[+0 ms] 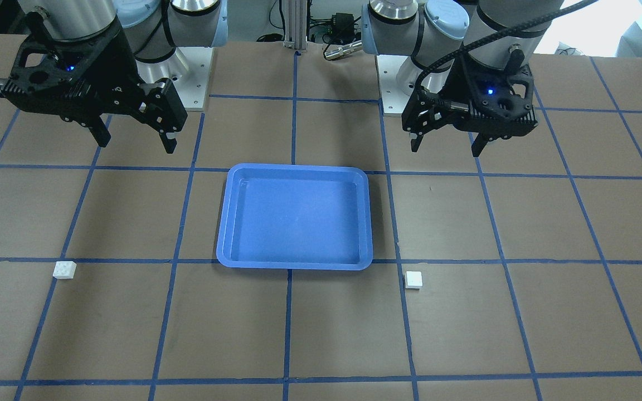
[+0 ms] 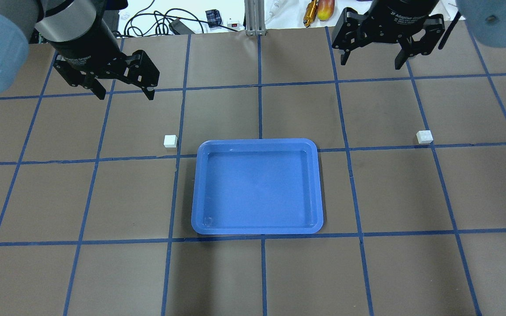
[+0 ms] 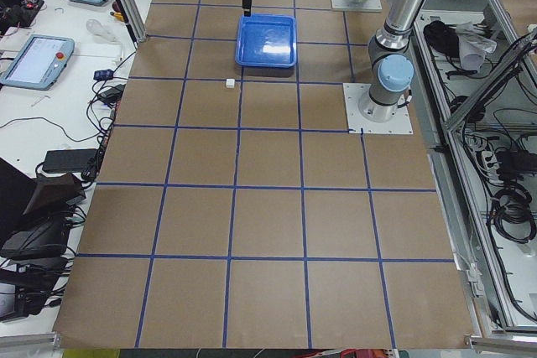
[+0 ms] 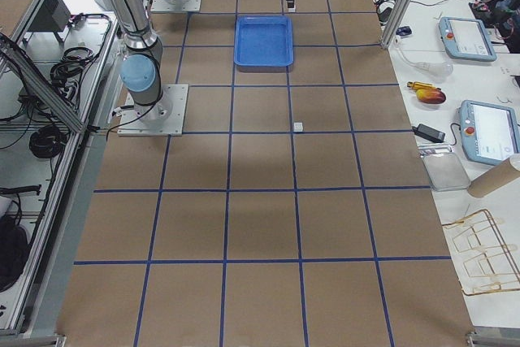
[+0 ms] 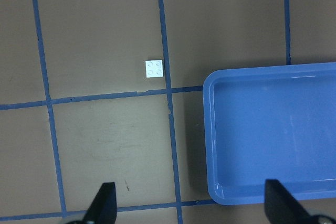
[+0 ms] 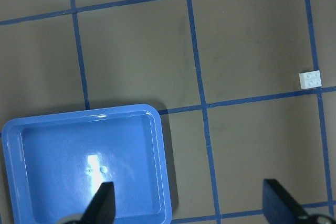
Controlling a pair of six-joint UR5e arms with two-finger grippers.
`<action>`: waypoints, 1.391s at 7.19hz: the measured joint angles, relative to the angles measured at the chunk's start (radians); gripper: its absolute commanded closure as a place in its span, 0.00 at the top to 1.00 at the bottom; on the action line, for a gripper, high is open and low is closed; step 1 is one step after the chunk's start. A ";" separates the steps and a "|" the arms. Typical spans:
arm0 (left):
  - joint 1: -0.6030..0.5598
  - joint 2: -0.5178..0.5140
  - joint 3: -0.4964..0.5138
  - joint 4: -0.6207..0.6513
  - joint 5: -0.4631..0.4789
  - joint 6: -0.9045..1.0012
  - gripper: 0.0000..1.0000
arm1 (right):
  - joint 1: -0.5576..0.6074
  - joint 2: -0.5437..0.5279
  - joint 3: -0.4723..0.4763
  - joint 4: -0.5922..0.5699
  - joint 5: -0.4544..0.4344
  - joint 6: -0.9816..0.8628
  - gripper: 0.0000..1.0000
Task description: Assemble white blocks and place on blue tray
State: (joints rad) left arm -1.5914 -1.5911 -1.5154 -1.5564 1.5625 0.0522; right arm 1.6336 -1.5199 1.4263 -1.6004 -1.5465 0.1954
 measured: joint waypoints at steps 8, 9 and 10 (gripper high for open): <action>-0.006 0.024 -0.010 -0.001 0.000 -0.002 1.00 | 0.000 0.000 0.003 0.010 -0.010 -0.003 1.00; -0.003 0.023 -0.012 -0.001 -0.003 -0.002 1.00 | -0.003 0.003 0.003 0.008 -0.009 -0.003 1.00; -0.002 0.020 -0.014 -0.002 -0.003 -0.004 1.00 | -0.009 0.004 0.003 0.008 -0.008 -0.005 1.00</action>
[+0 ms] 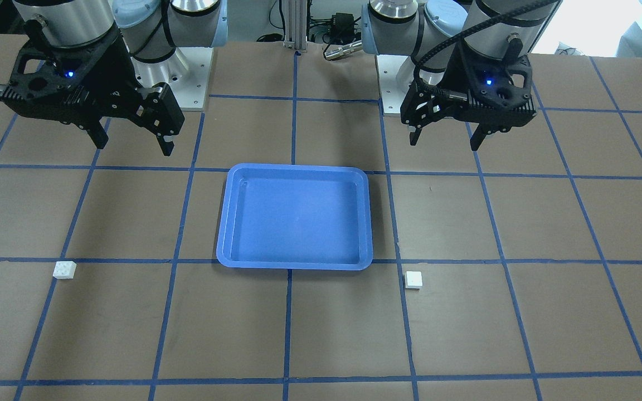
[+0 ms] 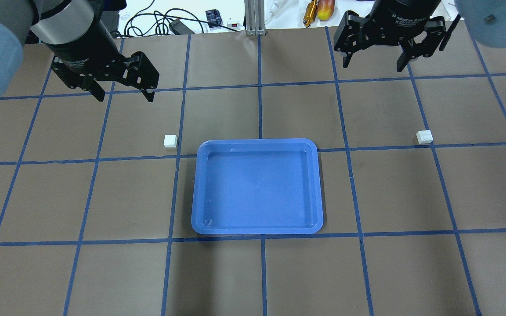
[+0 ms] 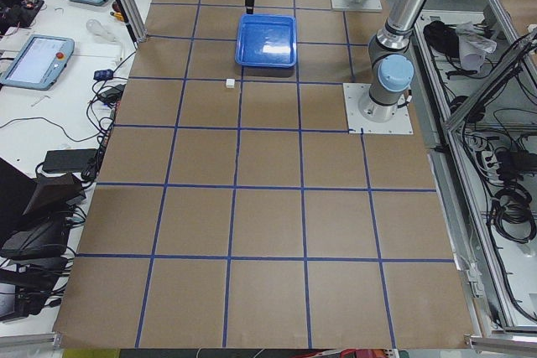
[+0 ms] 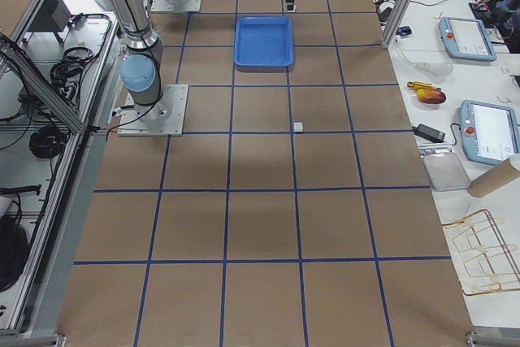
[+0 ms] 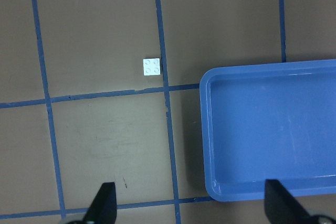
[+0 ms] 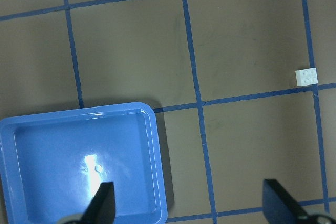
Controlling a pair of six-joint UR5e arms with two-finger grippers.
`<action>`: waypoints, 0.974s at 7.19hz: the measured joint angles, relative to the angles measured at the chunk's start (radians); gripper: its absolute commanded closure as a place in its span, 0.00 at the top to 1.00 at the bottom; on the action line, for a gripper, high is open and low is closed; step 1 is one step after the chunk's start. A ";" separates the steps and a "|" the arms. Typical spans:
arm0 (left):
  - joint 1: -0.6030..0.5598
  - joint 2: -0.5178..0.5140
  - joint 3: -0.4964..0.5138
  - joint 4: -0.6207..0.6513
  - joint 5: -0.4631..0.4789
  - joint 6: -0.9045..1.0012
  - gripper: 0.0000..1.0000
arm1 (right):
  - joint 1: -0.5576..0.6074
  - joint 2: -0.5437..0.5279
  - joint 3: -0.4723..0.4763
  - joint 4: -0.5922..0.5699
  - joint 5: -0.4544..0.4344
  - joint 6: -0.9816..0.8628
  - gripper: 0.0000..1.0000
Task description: Assemble white blocks and place on blue tray
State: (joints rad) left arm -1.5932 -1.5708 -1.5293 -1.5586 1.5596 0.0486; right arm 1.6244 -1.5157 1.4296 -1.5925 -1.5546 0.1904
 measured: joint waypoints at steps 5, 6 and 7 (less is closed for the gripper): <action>-0.002 -0.028 0.009 -0.011 0.013 0.001 1.00 | -0.046 -0.002 0.034 -0.006 -0.041 -0.564 1.00; 0.001 -0.042 0.014 -0.006 0.019 0.009 1.00 | -0.057 -0.004 0.090 -0.013 -0.104 -0.643 1.00; 0.007 -0.072 0.017 0.002 0.021 0.028 1.00 | -0.069 -0.006 0.172 -0.050 -0.209 -0.703 1.00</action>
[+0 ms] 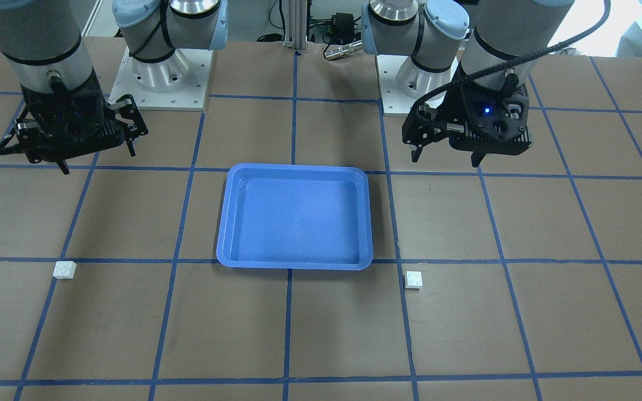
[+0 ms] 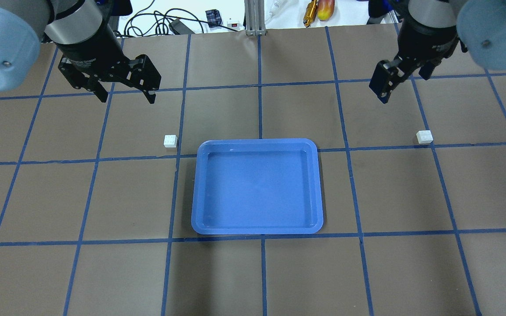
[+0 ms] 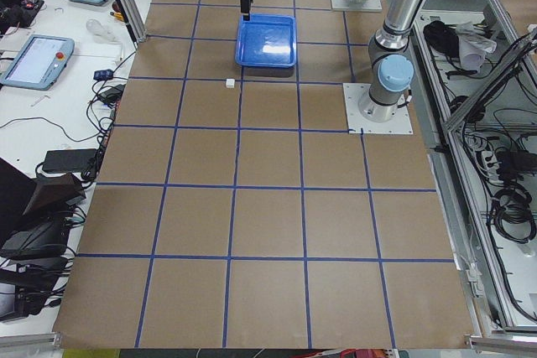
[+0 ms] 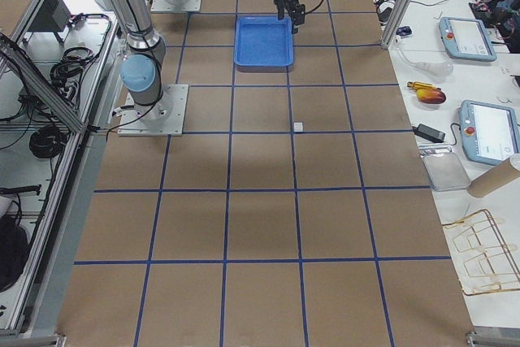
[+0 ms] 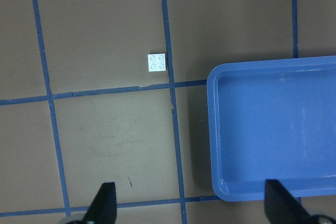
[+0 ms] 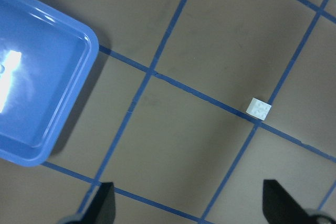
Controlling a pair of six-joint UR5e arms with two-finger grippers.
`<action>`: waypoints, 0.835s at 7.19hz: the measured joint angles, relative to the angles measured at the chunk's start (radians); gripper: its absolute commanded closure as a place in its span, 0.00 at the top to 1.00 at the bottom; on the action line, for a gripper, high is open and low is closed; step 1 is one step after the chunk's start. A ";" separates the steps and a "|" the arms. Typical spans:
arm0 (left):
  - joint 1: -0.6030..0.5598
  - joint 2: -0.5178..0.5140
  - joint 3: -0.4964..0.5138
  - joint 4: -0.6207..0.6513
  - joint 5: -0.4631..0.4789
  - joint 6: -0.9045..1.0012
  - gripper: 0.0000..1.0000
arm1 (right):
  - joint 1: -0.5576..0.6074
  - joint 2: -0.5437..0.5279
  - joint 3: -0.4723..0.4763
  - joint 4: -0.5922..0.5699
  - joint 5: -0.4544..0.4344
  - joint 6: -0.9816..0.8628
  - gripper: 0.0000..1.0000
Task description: Assemble white blocks and place on blue tray
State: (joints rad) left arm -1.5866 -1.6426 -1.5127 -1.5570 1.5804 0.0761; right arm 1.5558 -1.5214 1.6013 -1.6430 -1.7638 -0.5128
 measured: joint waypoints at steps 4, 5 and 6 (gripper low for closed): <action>0.017 -0.250 -0.003 0.182 -0.007 0.035 1.00 | -0.186 0.006 0.265 -0.269 -0.019 -0.369 1.00; 0.017 -0.319 -0.011 0.239 -0.004 0.037 1.00 | -0.267 0.008 0.295 -0.317 0.052 -0.514 1.00; 0.017 -0.383 -0.018 0.303 -0.001 0.051 1.00 | -0.337 0.024 0.307 -0.357 0.134 -0.684 1.00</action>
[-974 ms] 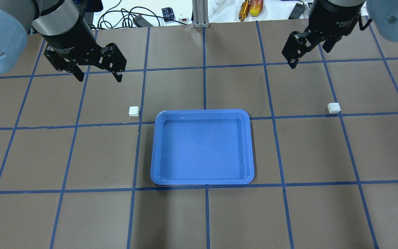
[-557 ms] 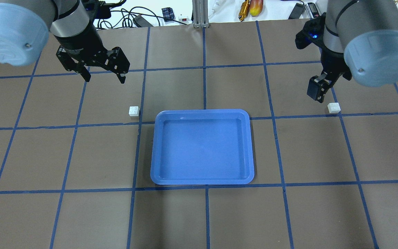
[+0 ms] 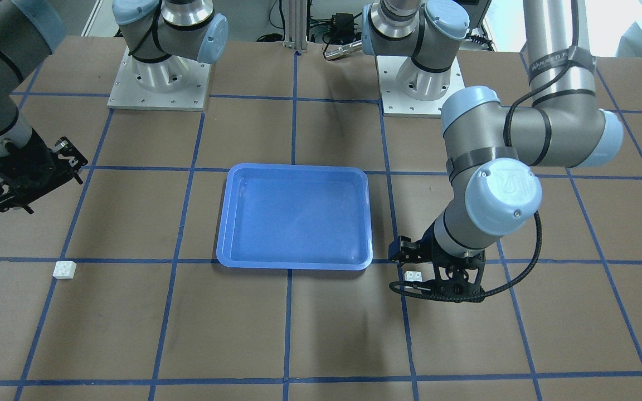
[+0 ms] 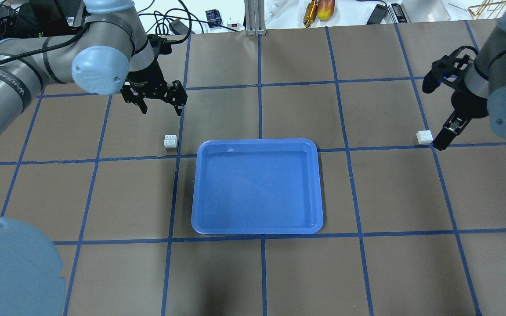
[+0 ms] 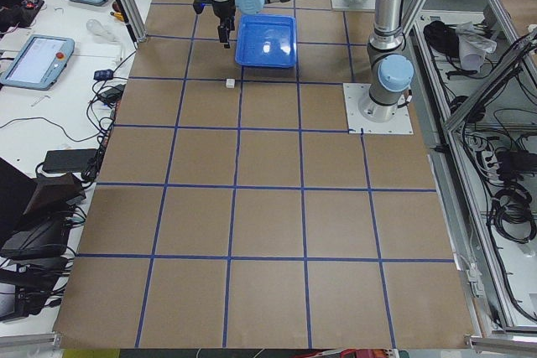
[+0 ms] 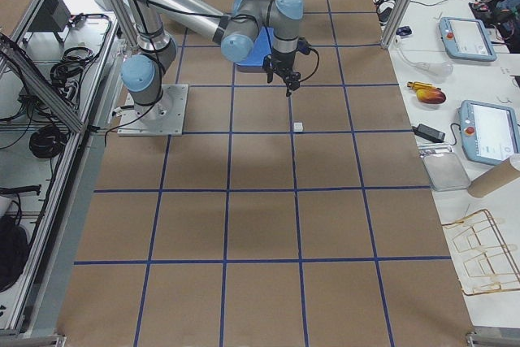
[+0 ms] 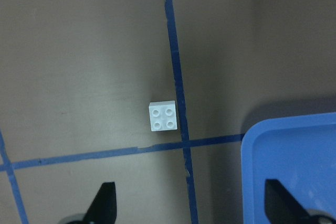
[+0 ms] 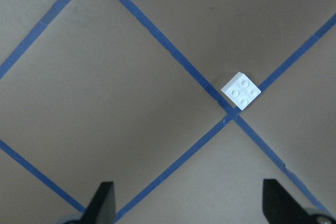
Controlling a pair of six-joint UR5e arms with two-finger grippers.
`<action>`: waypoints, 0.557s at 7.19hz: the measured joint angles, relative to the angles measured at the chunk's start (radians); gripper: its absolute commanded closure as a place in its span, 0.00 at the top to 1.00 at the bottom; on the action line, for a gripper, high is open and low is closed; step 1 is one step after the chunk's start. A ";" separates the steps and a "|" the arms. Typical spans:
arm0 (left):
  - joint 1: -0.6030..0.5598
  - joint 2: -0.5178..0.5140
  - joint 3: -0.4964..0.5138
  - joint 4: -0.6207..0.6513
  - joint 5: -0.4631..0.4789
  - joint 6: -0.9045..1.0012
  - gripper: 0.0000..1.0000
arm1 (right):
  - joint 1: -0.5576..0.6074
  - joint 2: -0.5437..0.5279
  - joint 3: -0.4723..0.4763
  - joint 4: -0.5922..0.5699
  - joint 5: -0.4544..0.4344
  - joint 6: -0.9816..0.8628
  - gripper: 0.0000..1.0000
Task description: Assemble white blocks and place on blue tray
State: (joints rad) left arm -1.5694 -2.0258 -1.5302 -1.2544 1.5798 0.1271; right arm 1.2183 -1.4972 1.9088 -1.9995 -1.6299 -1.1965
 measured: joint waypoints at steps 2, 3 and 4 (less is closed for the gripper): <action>0.001 -0.078 -0.010 0.059 0.005 0.033 1.00 | -0.128 0.069 0.004 -0.050 0.177 -0.309 1.00; 0.002 -0.093 -0.017 0.065 0.006 0.036 1.00 | -0.183 0.106 0.001 -0.063 0.252 -0.431 1.00; 0.006 -0.097 -0.036 0.073 0.006 0.038 0.91 | -0.220 0.151 -0.004 -0.088 0.326 -0.558 1.00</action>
State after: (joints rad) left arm -1.5632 -2.1232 -1.5663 -1.1812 1.5858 0.1652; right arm 0.9981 -1.3459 1.9046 -2.0879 -1.3037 -1.7544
